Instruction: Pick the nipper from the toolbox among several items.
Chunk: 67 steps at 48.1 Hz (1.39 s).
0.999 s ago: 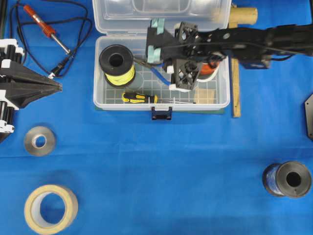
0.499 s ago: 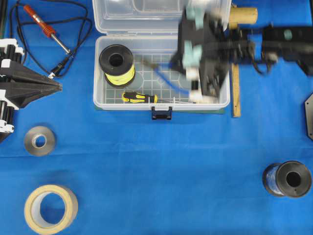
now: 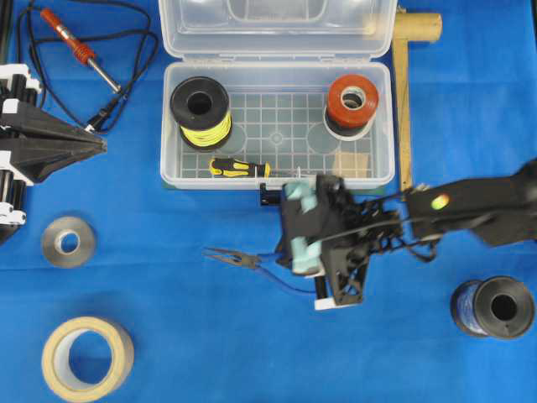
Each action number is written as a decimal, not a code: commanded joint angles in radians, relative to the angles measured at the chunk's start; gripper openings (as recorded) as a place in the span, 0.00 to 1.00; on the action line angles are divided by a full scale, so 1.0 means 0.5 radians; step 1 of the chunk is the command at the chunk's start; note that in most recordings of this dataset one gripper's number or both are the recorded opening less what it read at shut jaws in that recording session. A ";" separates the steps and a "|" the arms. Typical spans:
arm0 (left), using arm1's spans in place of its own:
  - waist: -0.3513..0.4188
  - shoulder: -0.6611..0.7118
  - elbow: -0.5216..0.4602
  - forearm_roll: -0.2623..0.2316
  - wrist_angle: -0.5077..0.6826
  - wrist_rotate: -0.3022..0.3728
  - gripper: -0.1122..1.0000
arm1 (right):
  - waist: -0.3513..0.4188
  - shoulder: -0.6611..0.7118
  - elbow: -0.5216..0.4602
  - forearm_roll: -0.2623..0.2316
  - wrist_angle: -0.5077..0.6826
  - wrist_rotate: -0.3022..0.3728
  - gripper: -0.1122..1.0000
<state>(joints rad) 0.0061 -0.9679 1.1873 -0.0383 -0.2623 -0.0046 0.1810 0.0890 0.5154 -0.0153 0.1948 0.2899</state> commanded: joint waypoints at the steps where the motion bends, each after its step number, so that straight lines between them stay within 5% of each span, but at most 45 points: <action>1: 0.009 0.006 -0.018 -0.003 -0.009 -0.003 0.10 | 0.000 0.074 -0.040 0.003 -0.043 0.071 0.22; 23: 0.009 0.006 -0.015 -0.003 0.000 -0.015 0.10 | 0.000 0.267 -0.031 0.006 -0.083 0.227 0.23; 33: 0.006 0.006 -0.015 -0.003 0.009 -0.015 0.10 | -0.012 0.202 -0.049 -0.012 0.034 0.221 0.75; 37: 0.009 0.003 -0.015 -0.003 0.018 -0.015 0.10 | -0.021 0.104 -0.037 -0.031 0.080 0.221 0.86; 56: 0.006 0.006 -0.012 -0.006 0.028 -0.018 0.10 | -0.064 -0.657 0.104 -0.374 0.264 0.221 0.82; 67: 0.009 0.006 -0.012 -0.006 0.037 -0.018 0.10 | -0.249 -1.046 0.365 -0.433 0.252 0.221 0.82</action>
<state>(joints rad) 0.0092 -0.9695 1.1904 -0.0399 -0.2408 -0.0123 0.0905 -0.3605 0.6688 -0.2270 0.3267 0.4004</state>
